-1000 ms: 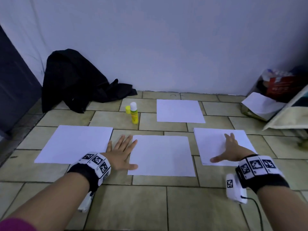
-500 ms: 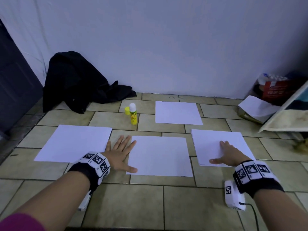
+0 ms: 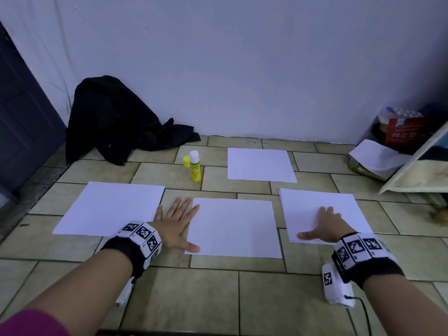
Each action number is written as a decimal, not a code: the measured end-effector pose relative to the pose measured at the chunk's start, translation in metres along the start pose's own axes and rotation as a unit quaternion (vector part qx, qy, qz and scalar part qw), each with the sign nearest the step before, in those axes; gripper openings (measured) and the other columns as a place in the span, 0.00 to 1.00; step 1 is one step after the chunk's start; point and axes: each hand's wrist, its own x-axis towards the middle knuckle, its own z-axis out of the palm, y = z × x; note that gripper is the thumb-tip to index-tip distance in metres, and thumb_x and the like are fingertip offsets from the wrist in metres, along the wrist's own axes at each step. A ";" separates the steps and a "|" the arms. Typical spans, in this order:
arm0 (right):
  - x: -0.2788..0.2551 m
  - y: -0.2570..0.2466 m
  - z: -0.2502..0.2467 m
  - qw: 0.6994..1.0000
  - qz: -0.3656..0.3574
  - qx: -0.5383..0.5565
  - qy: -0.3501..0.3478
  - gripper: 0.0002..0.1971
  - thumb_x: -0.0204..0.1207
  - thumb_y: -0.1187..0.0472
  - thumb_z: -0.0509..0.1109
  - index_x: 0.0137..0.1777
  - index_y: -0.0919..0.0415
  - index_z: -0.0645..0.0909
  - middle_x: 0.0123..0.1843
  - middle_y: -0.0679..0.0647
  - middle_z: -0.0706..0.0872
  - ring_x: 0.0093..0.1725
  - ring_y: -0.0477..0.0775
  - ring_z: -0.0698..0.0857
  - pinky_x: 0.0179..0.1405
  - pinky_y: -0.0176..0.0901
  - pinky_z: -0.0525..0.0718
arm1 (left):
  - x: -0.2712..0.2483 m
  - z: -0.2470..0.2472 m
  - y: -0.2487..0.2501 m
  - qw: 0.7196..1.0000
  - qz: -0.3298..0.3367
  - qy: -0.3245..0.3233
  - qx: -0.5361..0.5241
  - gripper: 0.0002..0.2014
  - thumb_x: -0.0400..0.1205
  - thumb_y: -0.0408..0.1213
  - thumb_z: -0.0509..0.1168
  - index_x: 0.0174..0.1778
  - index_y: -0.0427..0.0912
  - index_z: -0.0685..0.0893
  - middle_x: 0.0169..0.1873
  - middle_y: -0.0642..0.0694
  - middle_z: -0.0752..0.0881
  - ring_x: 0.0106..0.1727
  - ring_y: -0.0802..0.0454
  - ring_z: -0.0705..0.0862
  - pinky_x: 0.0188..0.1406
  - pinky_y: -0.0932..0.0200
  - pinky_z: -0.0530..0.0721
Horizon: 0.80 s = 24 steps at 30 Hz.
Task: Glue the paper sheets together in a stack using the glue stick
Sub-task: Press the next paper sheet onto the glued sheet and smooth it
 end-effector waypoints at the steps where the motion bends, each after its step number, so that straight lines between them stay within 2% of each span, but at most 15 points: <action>1: 0.000 0.001 0.000 1.000 -0.001 -0.002 0.003 0.60 0.65 0.32 0.74 0.82 0.69 0.45 0.83 0.65 0.52 0.81 0.67 0.57 0.77 0.56 0.65 | 0.000 0.000 0.000 1.000 0.000 -0.001 -0.001 0.78 0.31 0.90 0.35 0.79 0.57 0.25 0.70 0.59 0.16 0.71 0.58 0.16 0.74 0.34 0.26; 4: 0.001 0.002 -0.003 1.000 -0.009 -0.002 0.007 0.55 0.69 0.33 0.71 0.82 0.69 0.48 0.81 0.64 0.57 0.79 0.66 0.63 0.75 0.53 0.68 | 0.000 -0.001 0.000 1.000 0.001 -0.001 -0.003 0.78 0.31 0.90 0.36 0.79 0.57 0.25 0.69 0.59 0.16 0.70 0.58 0.16 0.74 0.34 0.26; 6: -0.001 0.003 -0.006 1.000 -0.020 -0.002 0.004 0.49 0.72 0.35 0.70 0.80 0.67 0.54 0.78 0.63 0.63 0.75 0.64 0.69 0.72 0.51 0.72 | 0.000 0.000 0.000 1.000 0.002 -0.002 -0.004 0.78 0.32 0.90 0.36 0.79 0.57 0.24 0.69 0.59 0.16 0.70 0.58 0.16 0.74 0.34 0.26; 9: -0.004 0.007 -0.015 0.998 -0.032 0.025 0.039 0.28 0.78 0.47 0.68 0.71 0.64 0.71 0.69 0.61 0.78 0.65 0.60 0.79 0.60 0.47 0.76 | 0.000 0.000 -0.001 1.000 0.002 -0.003 -0.004 0.78 0.31 0.90 0.36 0.79 0.58 0.24 0.68 0.60 0.16 0.70 0.58 0.16 0.74 0.34 0.26; 11: -0.011 0.009 -0.024 0.987 -0.021 0.105 0.120 0.14 0.79 0.58 0.64 0.62 0.65 0.78 0.59 0.63 0.84 0.51 0.62 0.81 0.47 0.46 0.74 | 0.000 -0.001 -0.001 1.000 0.002 -0.005 -0.006 0.77 0.32 0.90 0.37 0.79 0.58 0.24 0.69 0.59 0.16 0.70 0.58 0.16 0.74 0.34 0.25; 12: -0.017 0.010 -0.030 0.973 -0.011 0.148 0.178 0.12 0.79 0.63 0.63 0.59 0.66 0.78 0.55 0.65 0.85 0.46 0.62 0.79 0.44 0.46 0.73 | 0.000 -0.001 -0.001 1.000 0.003 -0.006 -0.007 0.77 0.32 0.90 0.37 0.79 0.58 0.24 0.69 0.59 0.16 0.70 0.58 0.15 0.73 0.34 0.25; 14: -0.033 0.009 -0.047 0.935 -0.007 0.201 0.293 0.12 0.78 0.68 0.62 0.60 0.70 0.77 0.48 0.68 0.83 0.42 0.64 0.76 0.41 0.48 0.72 | 0.000 -0.001 -0.001 1.000 0.005 -0.007 -0.009 0.77 0.32 0.90 0.38 0.79 0.58 0.24 0.68 0.60 0.15 0.70 0.58 0.16 0.73 0.34 0.25; 16: -0.052 0.001 -0.063 0.917 -0.019 0.220 0.333 0.16 0.77 0.68 0.63 0.65 0.71 0.75 0.49 0.71 0.83 0.45 0.69 0.79 0.40 0.48 0.71 | 0.000 -0.001 -0.001 1.000 0.005 -0.007 -0.008 0.77 0.32 0.91 0.37 0.79 0.57 0.24 0.68 0.60 0.16 0.71 0.58 0.16 0.74 0.34 0.25; 18: -0.065 -0.017 -0.069 0.936 -0.028 0.189 0.295 0.16 0.78 0.63 0.65 0.63 0.70 0.76 0.52 0.70 0.83 0.51 0.69 0.81 0.42 0.47 0.70 | 0.001 0.000 -0.001 1.000 0.003 -0.006 -0.004 0.77 0.32 0.91 0.37 0.78 0.57 0.24 0.68 0.59 0.15 0.71 0.57 0.16 0.74 0.34 0.26; 21: -0.082 -0.061 -0.045 0.986 -0.086 0.068 0.123 0.20 0.79 0.51 0.64 0.63 0.66 0.74 0.58 0.64 0.83 0.61 0.64 0.79 0.49 0.48 0.75 | 0.003 0.000 -0.002 1.000 -0.001 -0.007 0.000 0.77 0.32 0.91 0.36 0.78 0.58 0.23 0.69 0.59 0.15 0.70 0.57 0.15 0.74 0.34 0.26; 23: -0.095 -0.091 -0.021 0.990 -0.130 0.039 0.022 0.24 0.79 0.46 0.65 0.66 0.64 0.72 0.63 0.61 0.81 0.66 0.62 0.77 0.56 0.48 0.76 | 0.003 0.000 -0.001 1.000 -0.001 -0.012 0.005 0.77 0.33 0.91 0.37 0.78 0.58 0.23 0.69 0.59 0.15 0.70 0.57 0.15 0.74 0.34 0.26; 24: -0.099 -0.103 -0.011 0.989 -0.146 0.034 -0.003 0.26 0.79 0.45 0.65 0.67 0.64 0.71 0.65 0.60 0.80 0.66 0.62 0.76 0.58 0.48 0.76 | 0.003 0.000 -0.001 1.000 -0.002 -0.013 0.009 0.76 0.33 0.91 0.37 0.78 0.57 0.23 0.69 0.59 0.15 0.70 0.57 0.15 0.74 0.34 0.26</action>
